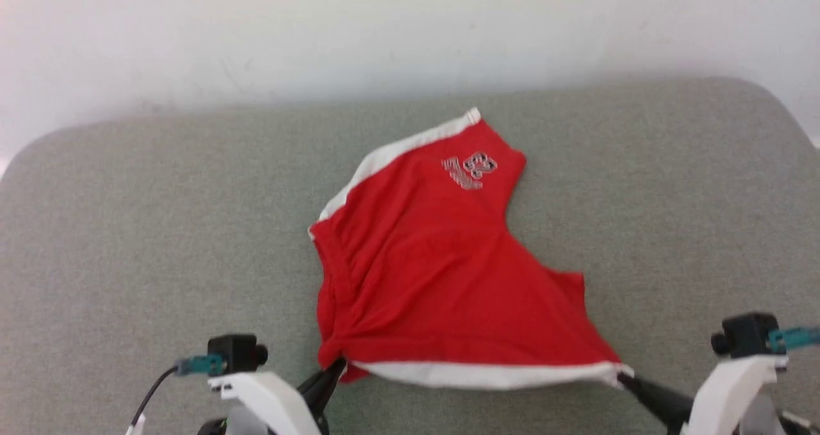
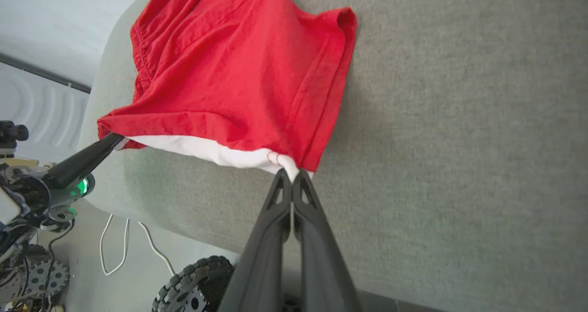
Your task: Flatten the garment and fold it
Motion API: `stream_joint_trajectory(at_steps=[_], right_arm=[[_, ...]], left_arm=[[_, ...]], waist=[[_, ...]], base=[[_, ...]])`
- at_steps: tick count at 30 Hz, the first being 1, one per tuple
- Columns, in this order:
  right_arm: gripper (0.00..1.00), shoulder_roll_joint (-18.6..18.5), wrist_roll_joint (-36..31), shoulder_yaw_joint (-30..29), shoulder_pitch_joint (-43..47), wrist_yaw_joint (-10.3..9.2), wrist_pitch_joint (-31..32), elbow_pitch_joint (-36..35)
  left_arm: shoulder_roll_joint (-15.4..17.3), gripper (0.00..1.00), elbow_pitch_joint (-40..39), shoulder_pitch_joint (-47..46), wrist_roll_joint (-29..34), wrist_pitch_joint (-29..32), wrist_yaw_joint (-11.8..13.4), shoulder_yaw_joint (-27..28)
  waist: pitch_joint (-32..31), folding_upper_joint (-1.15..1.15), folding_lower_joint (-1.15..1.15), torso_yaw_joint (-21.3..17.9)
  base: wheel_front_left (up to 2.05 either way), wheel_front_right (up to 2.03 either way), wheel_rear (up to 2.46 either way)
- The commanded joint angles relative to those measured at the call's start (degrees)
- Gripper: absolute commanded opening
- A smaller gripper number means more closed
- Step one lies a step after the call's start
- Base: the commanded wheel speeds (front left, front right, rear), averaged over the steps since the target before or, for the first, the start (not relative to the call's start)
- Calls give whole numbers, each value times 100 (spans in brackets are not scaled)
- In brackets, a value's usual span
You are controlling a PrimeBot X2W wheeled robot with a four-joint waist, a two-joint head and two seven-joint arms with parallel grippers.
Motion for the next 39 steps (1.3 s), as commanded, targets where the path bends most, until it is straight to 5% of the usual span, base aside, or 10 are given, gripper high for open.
stream_joint_trajectory(at_steps=[1,8,12,20,29,39], right_arm=[[0,57,49,-55,135,-5,134,-129],[0,324,383,-403,943,-5,1717,-1058],[0,573,264,-823,735,-5,1939,-1420],[0,971,-783,-1158,-911,-5,1384,-864],[0,1139,-1953,-1027,-3172,-5,160,669],[0,1192,-2728,-770,-5127,-5,-717,2572]], left_arm=[[82,0,-146,133,-76,60,53,39],[504,0,-1254,981,-531,631,540,241],[583,0,-1762,1107,-658,641,735,439],[361,0,-1673,299,-300,406,894,439],[-16,0,-803,-1392,369,348,1033,145],[-276,0,-285,-2502,556,32,886,211]], waist=[[-149,0,2,-23],[-163,0,2,36],[-95,0,2,59],[310,0,2,131],[1191,0,2,326],[2083,0,2,579]], base=[[0,0,0],[0,0,0],[0,0,0],[0,0,0],[0,0,0],[0,0,0]])
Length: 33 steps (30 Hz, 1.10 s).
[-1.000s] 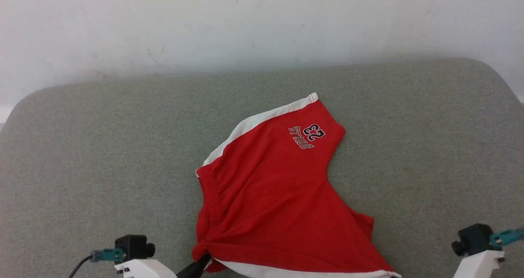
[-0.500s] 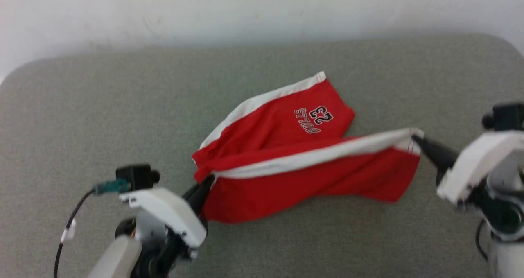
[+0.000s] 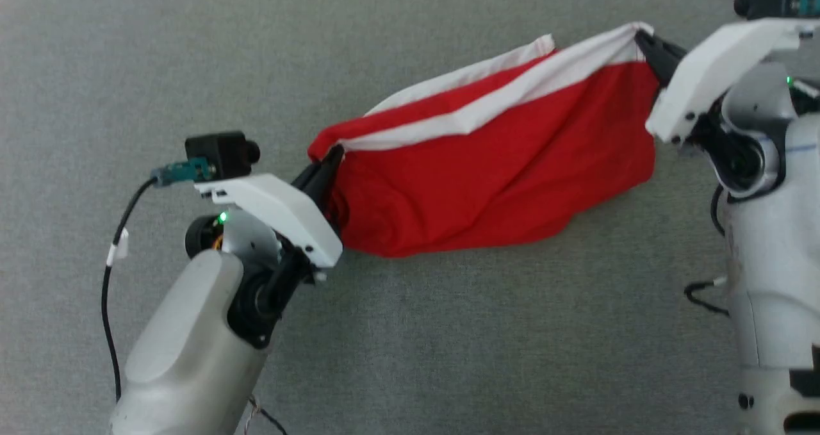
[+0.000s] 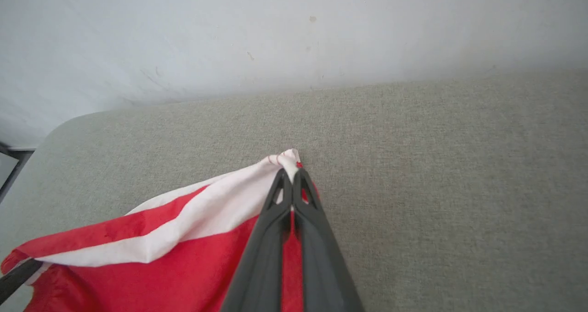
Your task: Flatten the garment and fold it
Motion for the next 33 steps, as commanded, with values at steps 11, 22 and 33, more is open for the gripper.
stream_joint_trajectory(at_steps=[11,22,33], right_arm=[[0,69,-744,54,-1212,-5,-724,1487],[100,79,-690,431,-1583,-5,-944,2463],[100,-23,-336,505,-1685,-5,-1345,2747]], left_arm=[[-7,0,97,-328,17,-147,-22,140],[-1,100,-77,-79,-153,12,46,130],[222,100,-277,76,-91,-12,239,240]], waist=[[831,0,-2,365],[795,0,-2,400],[161,0,-2,328]], base=[[0,0,0],[0,0,0],[0,0,0]])
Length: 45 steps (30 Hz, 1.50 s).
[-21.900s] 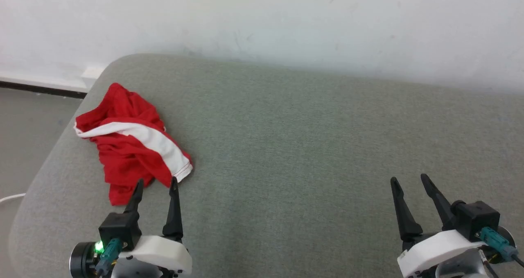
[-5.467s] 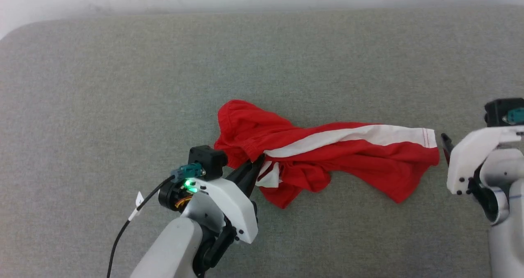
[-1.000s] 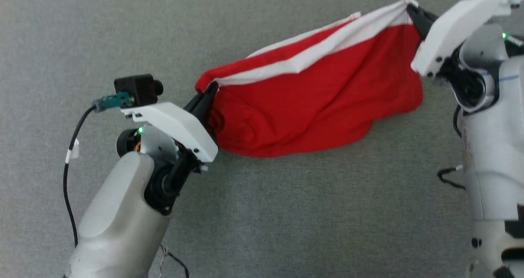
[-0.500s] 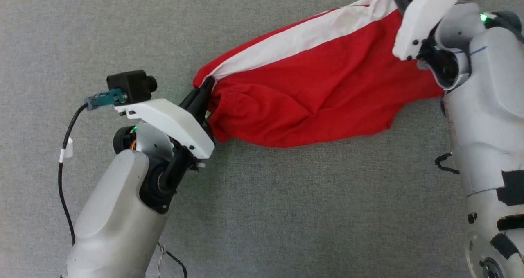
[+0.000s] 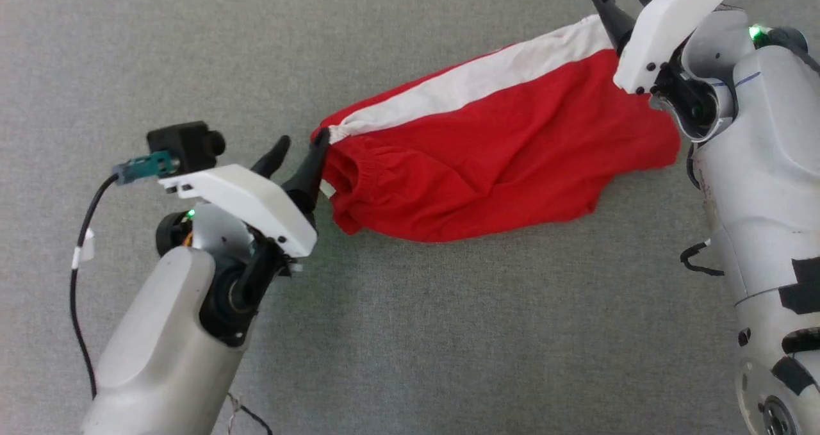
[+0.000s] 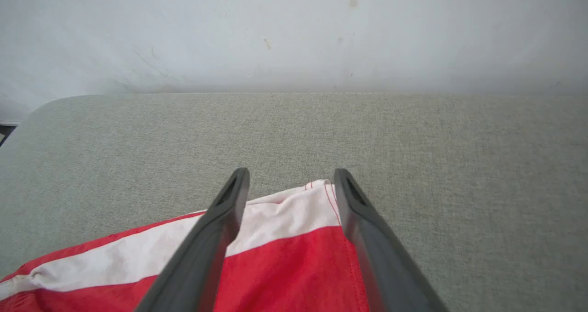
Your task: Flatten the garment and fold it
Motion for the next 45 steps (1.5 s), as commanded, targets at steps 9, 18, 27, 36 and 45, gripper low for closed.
stream_joint_trajectory(at_steps=[9,18,27,36,45], right_arm=[[100,-548,-381,697,732,-5,146,-33],[100,-561,-860,800,1297,-5,740,-59],[100,-468,-1432,850,1178,-5,1199,-73],[0,-434,-1502,1140,1258,-5,1675,150],[0,-607,-1084,1328,1270,-5,1673,10]], left_arm=[[715,100,-776,567,1596,-1307,451,-221],[632,100,-1025,1251,2537,-2463,680,-526],[335,100,-1017,1326,2703,-2540,620,-490],[131,100,-957,1319,2825,-2546,513,-387],[-30,100,-1179,1346,2283,-690,772,-620]], waist=[[-837,0,0,-151],[-786,0,0,-85],[-380,0,0,154],[-323,0,0,263],[-514,0,0,135]], base=[[0,0,0],[0,0,0],[0,0,0],[0,0,0],[0,0,0]])
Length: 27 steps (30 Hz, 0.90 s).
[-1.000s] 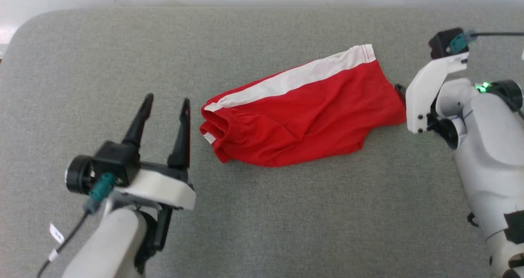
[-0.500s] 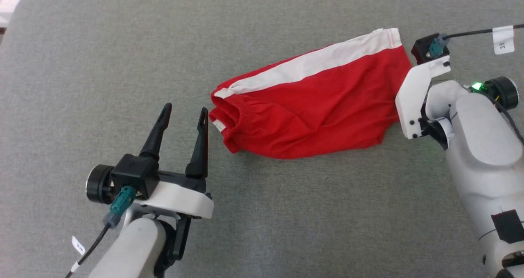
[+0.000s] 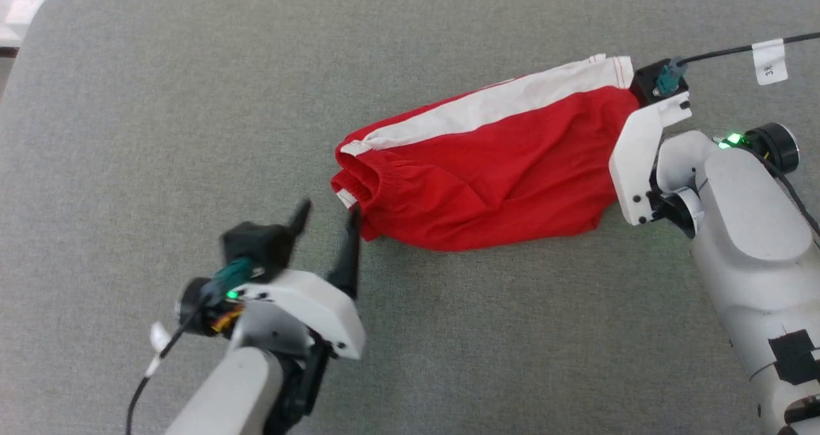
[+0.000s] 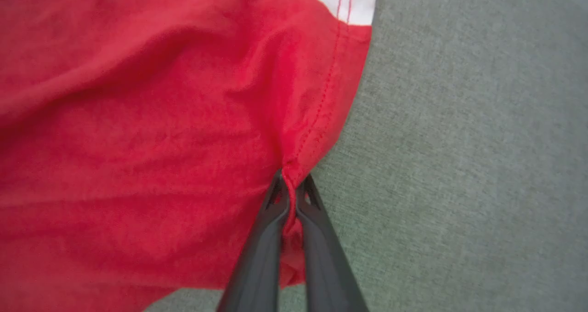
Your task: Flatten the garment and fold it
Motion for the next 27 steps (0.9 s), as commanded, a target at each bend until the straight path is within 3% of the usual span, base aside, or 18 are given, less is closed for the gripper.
stream_joint_trajectory(at_steps=[1,3,4,8,14,20,21,22,23,27], right_arm=[[0,-98,77,46,179,-5,48,26],[0,-122,117,67,193,-5,55,1],[0,-122,117,67,193,-5,55,1],[0,-151,169,107,201,-5,80,-77],[0,-86,280,304,164,-5,108,-260],[0,-80,467,562,133,-5,58,-399],[0,-90,495,593,131,-5,47,-414],[0,-102,520,622,131,-5,38,-428],[0,-115,542,647,132,-5,31,-439],[0,-164,631,734,160,-5,9,-464]], left_arm=[[-4,100,-176,-90,-122,938,123,-234],[-26,100,-321,-229,-235,1739,203,-424],[-26,100,-321,-229,-235,1739,203,-424],[-27,100,-355,-633,-220,2862,445,-649],[24,100,429,-1168,-111,3453,684,-597],[-43,100,1098,-1242,-345,3761,614,-586],[-68,90,1144,-1226,-393,3782,592,-588],[-87,32,1182,-1210,-429,3787,568,-593],[-107,0,1214,-1189,-473,3790,532,-599],[-185,0,1279,-1109,-657,3749,345,-611]], waist=[[-65,0,0,-44],[-80,0,0,-54],[-80,0,0,-54],[-25,0,0,-81],[137,0,0,-211],[218,0,0,-334],[222,0,0,-342],[225,0,0,-347],[224,0,0,-350],[186,0,0,-339]], base=[[0,0,0],[0,0,0],[0,0,0],[0,0,0],[0,0,0],[0,0,0],[0,0,0],[0,0,0],[0,0,0],[0,0,0]])
